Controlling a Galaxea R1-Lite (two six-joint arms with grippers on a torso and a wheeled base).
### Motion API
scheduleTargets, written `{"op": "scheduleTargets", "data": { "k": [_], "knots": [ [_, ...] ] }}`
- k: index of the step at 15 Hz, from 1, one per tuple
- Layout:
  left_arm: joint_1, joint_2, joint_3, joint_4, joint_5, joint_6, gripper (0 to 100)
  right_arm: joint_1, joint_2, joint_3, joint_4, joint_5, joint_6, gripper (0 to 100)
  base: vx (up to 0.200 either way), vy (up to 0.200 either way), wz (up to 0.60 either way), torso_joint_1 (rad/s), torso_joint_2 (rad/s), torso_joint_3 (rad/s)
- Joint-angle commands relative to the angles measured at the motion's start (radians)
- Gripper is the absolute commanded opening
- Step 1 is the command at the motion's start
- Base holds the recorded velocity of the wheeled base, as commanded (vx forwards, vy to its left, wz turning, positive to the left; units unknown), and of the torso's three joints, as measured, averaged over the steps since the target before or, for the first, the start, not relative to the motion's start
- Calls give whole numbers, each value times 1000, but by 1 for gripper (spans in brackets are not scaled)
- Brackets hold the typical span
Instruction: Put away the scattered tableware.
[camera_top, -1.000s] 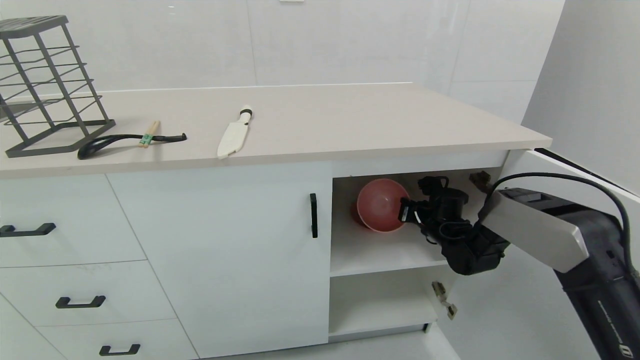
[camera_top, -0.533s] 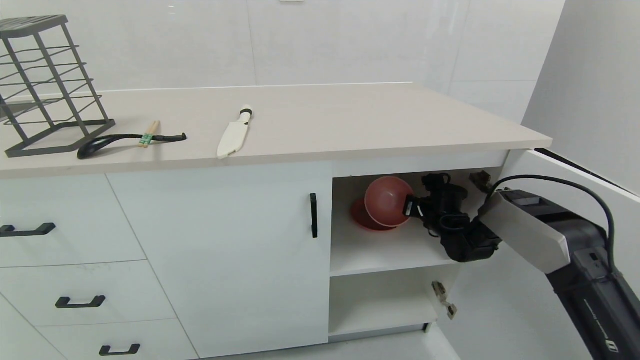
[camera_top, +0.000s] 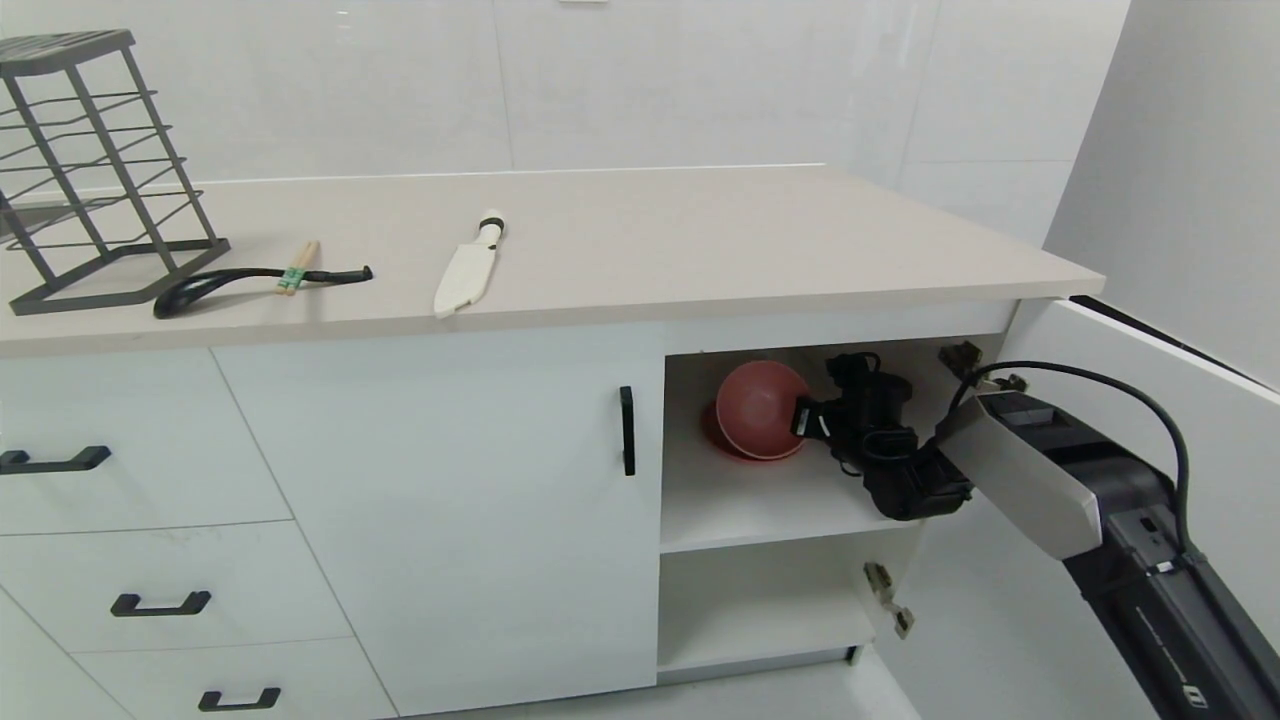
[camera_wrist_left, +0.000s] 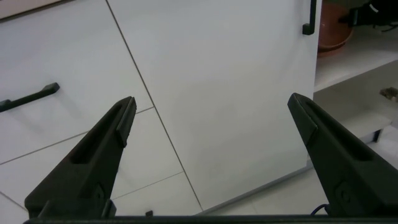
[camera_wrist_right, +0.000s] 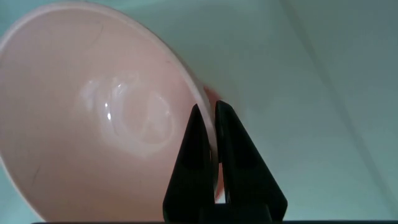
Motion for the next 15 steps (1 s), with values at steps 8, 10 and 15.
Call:
{"op": "scheduleTargets", "data": {
  "k": [8,10,15],
  "knots": [
    [0,0,0,-1,0,-1,100,1,2,-5,14,-6,-4,100,0,0,0,0,0,0],
    [0,0,0,-1,0,-1,100,14,0,0,-40,-6,-3,100,0,0,0,0,0,0],
    [0,0,0,-1,0,-1,100,70,-24,145,-241,3,-10,100,0,0,0,0,0,0]
  ]
}}
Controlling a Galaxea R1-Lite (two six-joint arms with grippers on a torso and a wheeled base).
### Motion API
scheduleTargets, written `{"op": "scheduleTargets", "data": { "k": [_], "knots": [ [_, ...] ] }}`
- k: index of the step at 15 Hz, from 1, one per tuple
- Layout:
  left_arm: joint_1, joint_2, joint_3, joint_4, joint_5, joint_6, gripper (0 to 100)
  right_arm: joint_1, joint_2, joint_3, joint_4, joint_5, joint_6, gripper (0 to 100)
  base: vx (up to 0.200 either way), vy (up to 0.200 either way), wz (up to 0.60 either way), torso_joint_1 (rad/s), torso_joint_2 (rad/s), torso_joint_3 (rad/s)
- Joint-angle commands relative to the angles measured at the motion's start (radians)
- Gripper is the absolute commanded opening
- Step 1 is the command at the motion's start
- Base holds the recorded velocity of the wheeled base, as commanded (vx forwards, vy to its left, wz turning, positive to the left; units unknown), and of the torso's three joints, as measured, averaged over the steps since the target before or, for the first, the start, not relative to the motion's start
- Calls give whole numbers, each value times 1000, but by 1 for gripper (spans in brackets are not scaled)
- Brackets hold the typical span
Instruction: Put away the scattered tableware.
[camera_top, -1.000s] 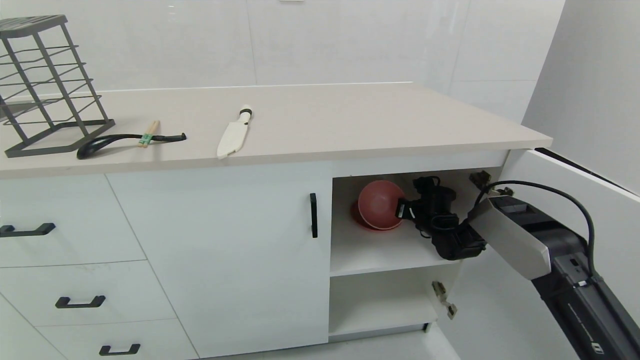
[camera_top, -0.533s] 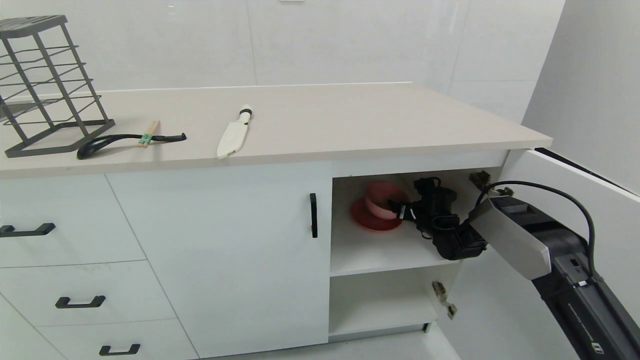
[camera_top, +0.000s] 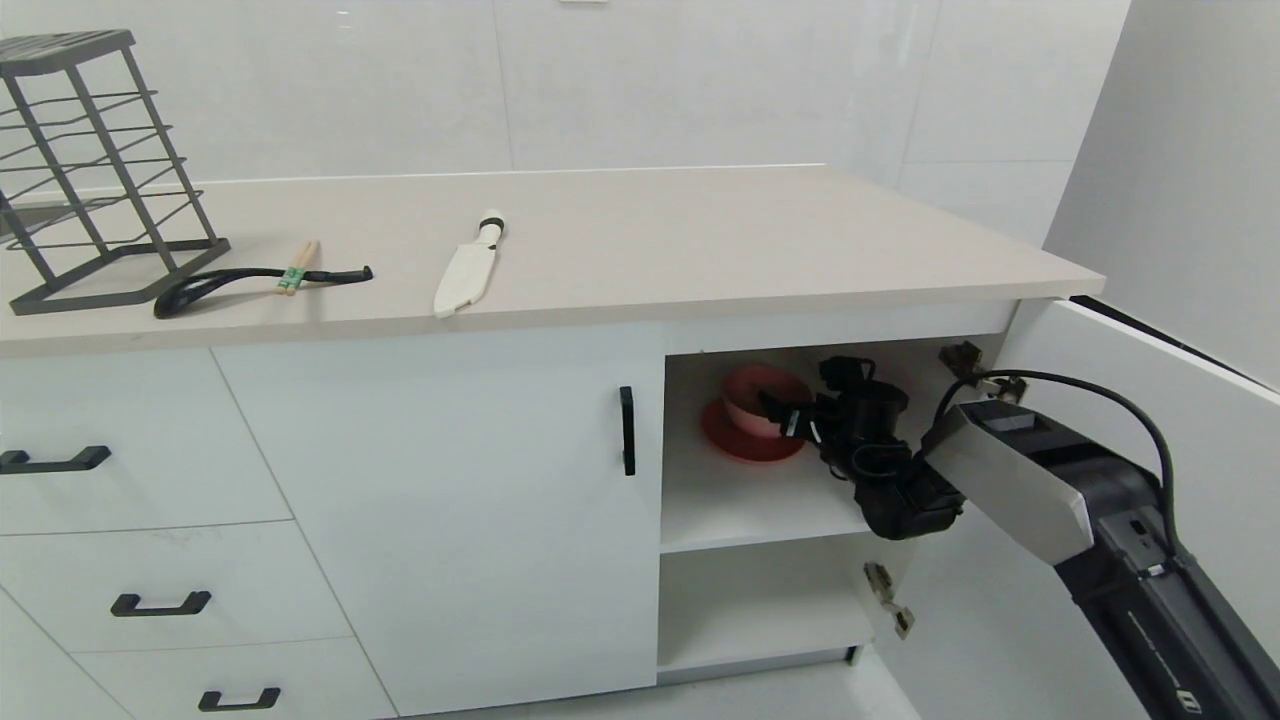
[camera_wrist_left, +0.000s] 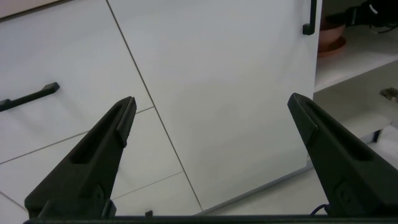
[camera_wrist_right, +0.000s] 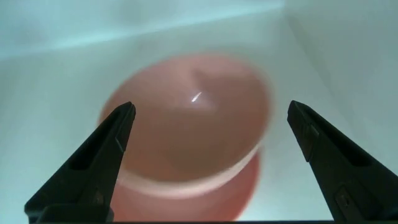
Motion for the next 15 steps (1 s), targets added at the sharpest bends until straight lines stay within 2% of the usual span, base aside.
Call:
{"op": "scheduleTargets", "data": {
  "k": [1,2,3,4,5,6,8,10,13,14,15],
  "knots": [
    [0,0,0,0,0,1,100,36,-53,94,-44,5,-2,100,0,0,0,0,0,0],
    [0,0,0,0,0,1,100,49,-97,154,-48,9,-2,100,0,0,0,0,0,0],
    [0,0,0,0,0,1,100,51,-102,158,-48,9,-2,100,0,0,0,0,0,0],
    [0,0,0,0,0,1,100,88,-201,290,-61,41,-5,100,0,0,0,0,0,0],
    [0,0,0,0,0,1,100,92,-218,315,-61,43,-5,100,0,0,0,0,0,0],
    [0,0,0,0,0,1,100,125,-306,453,-67,57,-6,100,0,0,0,0,0,0],
    [0,0,0,0,0,0,100,161,-376,612,-135,63,-8,100,0,0,0,0,0,0],
    [0,0,0,0,0,-2,100,210,-456,836,-201,66,-46,100,0,0,0,0,0,0],
    [0,0,2,-2,1,-5,100,226,-622,1103,-282,112,-86,100,0,0,0,0,0,0],
    [0,0,2,-2,1,-5,100,226,-628,1111,-282,112,-86,100,0,0,0,0,0,0],
    [0,0,2,-2,3,-8,100,224,-792,1241,-282,118,-86,100,0,0,0,0,0,0]
  ]
}}
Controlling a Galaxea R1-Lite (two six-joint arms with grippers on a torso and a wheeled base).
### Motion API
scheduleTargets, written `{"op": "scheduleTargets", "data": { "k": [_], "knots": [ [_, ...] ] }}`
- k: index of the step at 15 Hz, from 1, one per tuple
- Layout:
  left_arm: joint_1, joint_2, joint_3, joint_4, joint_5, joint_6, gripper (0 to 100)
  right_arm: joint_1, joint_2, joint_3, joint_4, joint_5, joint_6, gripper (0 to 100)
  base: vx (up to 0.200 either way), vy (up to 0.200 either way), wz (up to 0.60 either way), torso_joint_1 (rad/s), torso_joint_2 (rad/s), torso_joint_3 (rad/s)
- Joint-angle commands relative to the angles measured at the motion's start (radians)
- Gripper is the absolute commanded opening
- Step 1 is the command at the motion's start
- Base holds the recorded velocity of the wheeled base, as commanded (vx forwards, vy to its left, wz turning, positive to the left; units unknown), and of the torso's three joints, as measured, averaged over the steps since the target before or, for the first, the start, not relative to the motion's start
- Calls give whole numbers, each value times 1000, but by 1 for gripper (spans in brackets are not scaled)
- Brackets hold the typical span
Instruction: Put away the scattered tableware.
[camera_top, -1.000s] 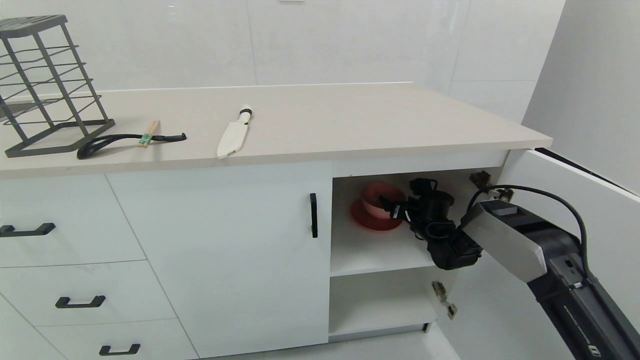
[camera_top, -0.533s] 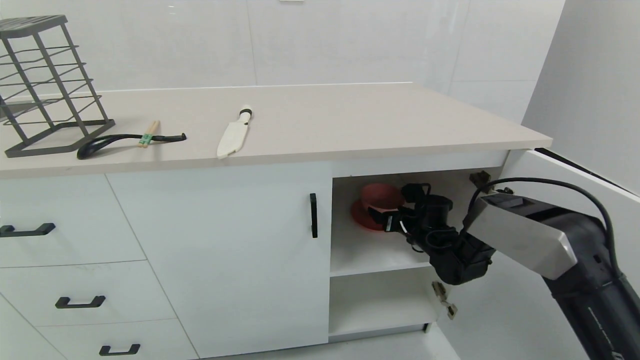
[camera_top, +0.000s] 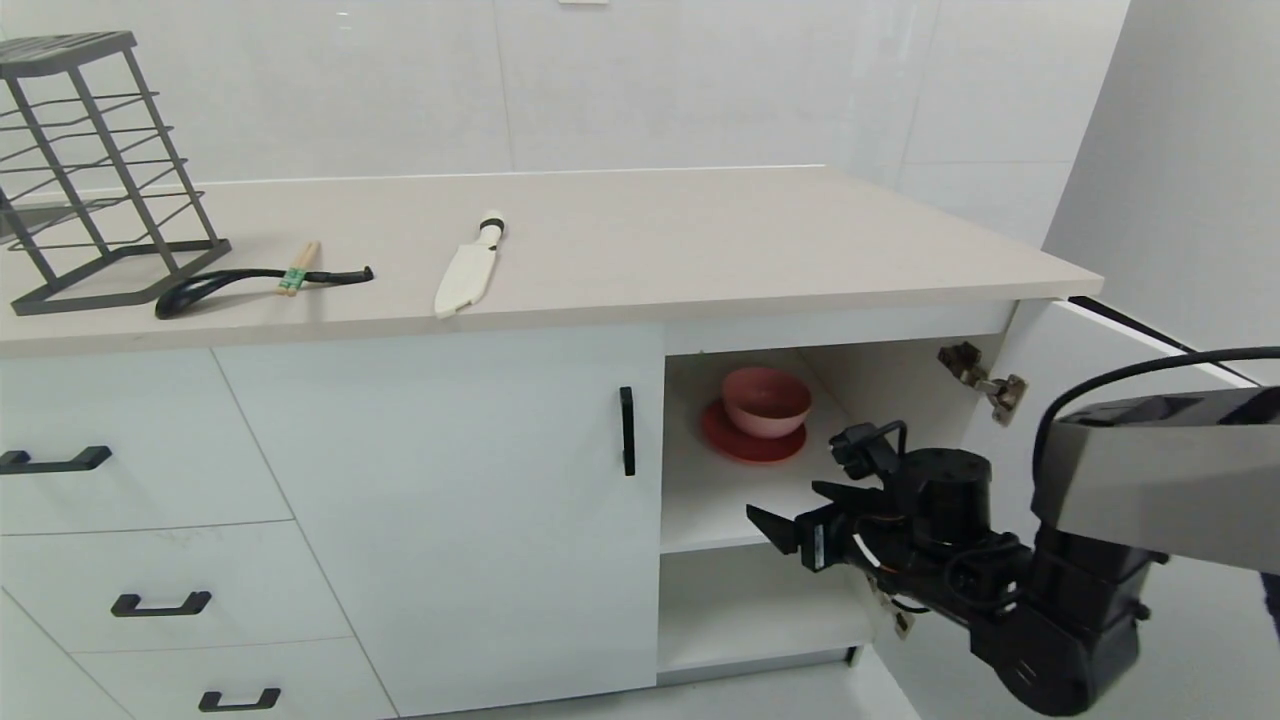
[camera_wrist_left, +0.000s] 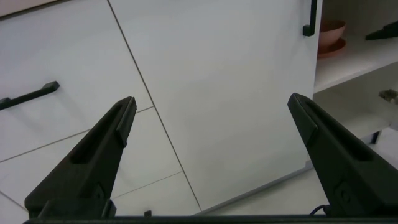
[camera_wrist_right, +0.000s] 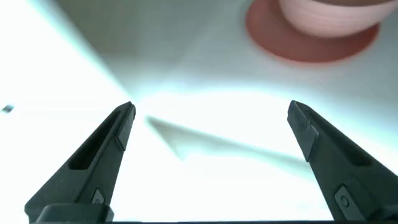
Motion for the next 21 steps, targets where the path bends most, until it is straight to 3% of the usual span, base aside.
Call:
{"op": "scheduleTargets", "data": {
  "k": [1,4,6,10,13,18,21],
  "knots": [
    [0,0,0,0,1,1,100,10,-365,240,-17,30,-10,100,0,0,0,0,0,0],
    [0,0,0,0,1,-2,100,18,-750,393,-16,62,-10,100,0,0,0,0,0,0],
    [0,0,0,1,1,-4,100,15,-991,396,-11,58,-8,100,0,0,0,0,0,0],
    [0,0,-1,6,1,-4,100,-251,-1555,344,167,66,-11,100,0,0,0,0,0,0],
    [0,0,-1,3,1,-5,100,-393,-1816,353,331,66,-25,100,0,0,0,0,0,0],
    [0,0,-1,1,1,-4,100,-446,-2008,448,471,64,-48,100,0,0,0,0,0,0],
    [0,0,-1,1,2,-5,100,-439,-2272,474,866,64,-48,100,0,0,0,0,0,0]
  ]
}}
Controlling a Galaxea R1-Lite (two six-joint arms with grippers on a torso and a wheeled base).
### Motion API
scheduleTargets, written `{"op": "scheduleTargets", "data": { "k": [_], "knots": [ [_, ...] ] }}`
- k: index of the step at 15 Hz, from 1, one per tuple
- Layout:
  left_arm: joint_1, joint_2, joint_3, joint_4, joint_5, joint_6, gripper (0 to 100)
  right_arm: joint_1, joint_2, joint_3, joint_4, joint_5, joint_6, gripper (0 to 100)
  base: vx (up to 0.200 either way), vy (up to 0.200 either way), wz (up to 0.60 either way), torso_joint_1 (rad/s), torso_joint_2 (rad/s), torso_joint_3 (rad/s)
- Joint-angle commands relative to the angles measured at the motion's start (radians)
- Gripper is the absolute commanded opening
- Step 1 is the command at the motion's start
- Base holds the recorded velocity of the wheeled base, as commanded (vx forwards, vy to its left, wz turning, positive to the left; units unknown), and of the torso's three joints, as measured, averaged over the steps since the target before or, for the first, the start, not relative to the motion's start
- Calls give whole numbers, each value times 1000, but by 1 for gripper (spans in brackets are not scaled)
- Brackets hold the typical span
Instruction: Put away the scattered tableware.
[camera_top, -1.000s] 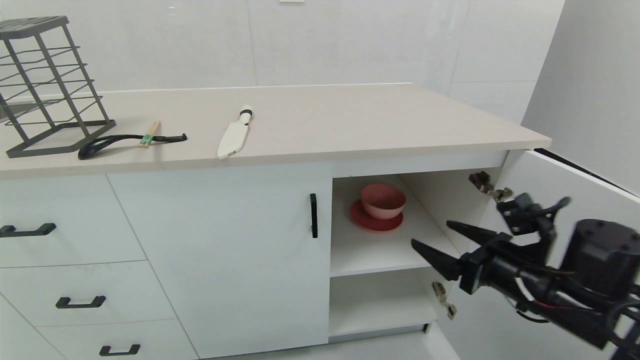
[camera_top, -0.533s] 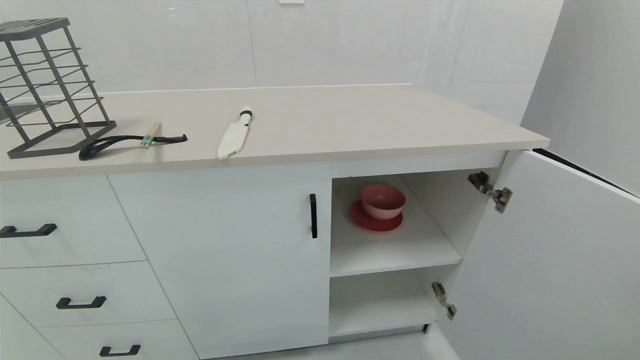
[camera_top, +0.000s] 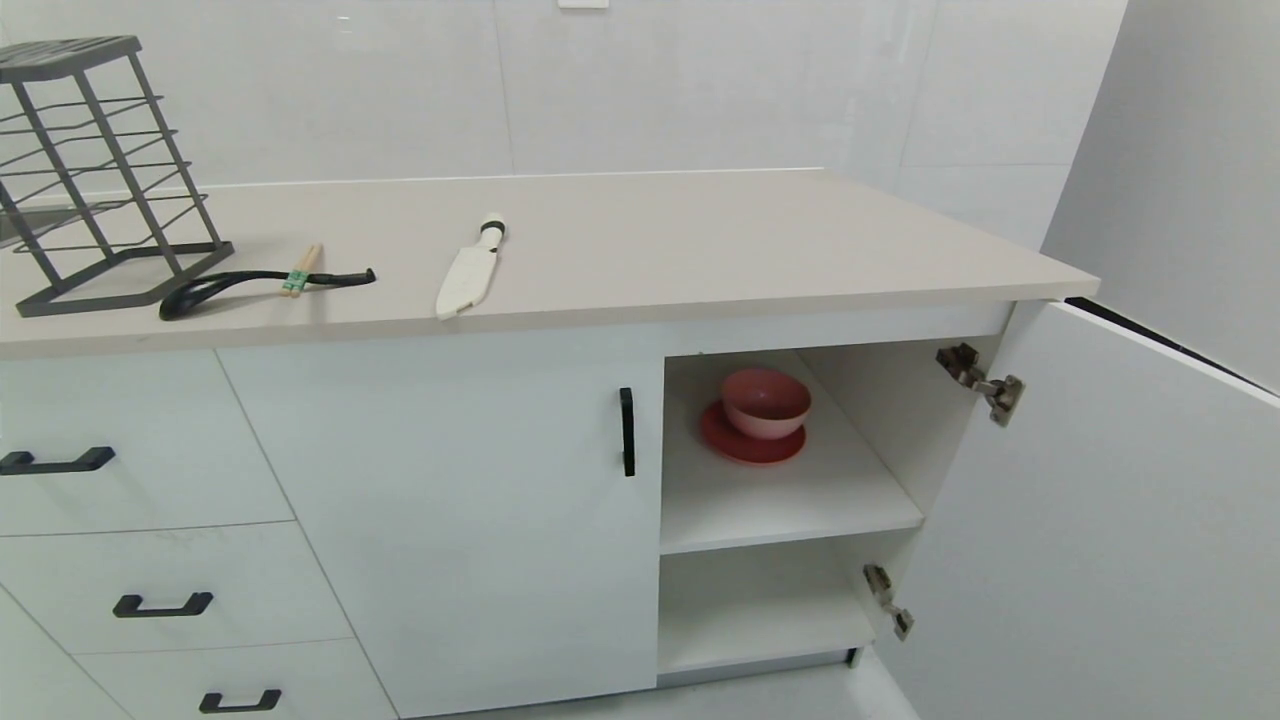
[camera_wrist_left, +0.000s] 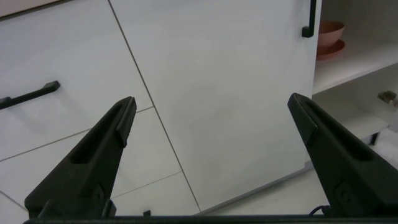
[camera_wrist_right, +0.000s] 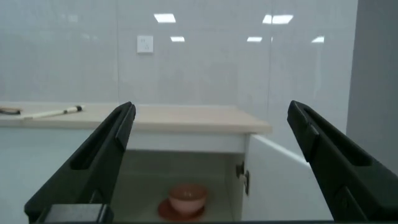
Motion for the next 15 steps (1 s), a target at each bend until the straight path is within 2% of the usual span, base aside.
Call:
{"op": "scheduleTargets", "data": {
  "k": [1,3,4,5,6,7,8,9,11,15],
  "knots": [
    [0,0,0,1,3,-2,100,5,-241,19,281,-1,-7,100,0,0,0,0,0,0],
    [0,0,0,1,3,-9,100,5,-241,19,335,-6,-1,100,0,0,0,0,0,0],
    [0,0,0,1,-2,-11,100,5,-241,19,507,-12,-2,100,0,0,0,0,0,0],
    [0,0,0,3,1,-37,100,5,-241,0,725,-80,4,100,0,0,0,0,0,0],
    [0,0,0,1,12,-86,100,5,-241,-9,723,-84,2,100,0,0,0,0,0,0],
    [0,0,3,33,81,-152,100,5,-241,-7,725,-100,-2,100,0,0,0,0,0,0],
    [0,0,0,75,176,-226,100,5,-241,3,728,-215,-39,100,0,0,0,0,0,0],
    [0,0,0,61,189,-258,100,5,-241,19,723,-279,-50,100,0,0,0,0,0,0],
    [0,0,2,59,184,-230,100,5,-241,19,725,-233,-68,100,0,0,0,0,0,0],
    [0,0,2,61,182,-224,100,5,-241,19,725,-233,-71,100,0,0,0,0,0,0]
  ]
}}
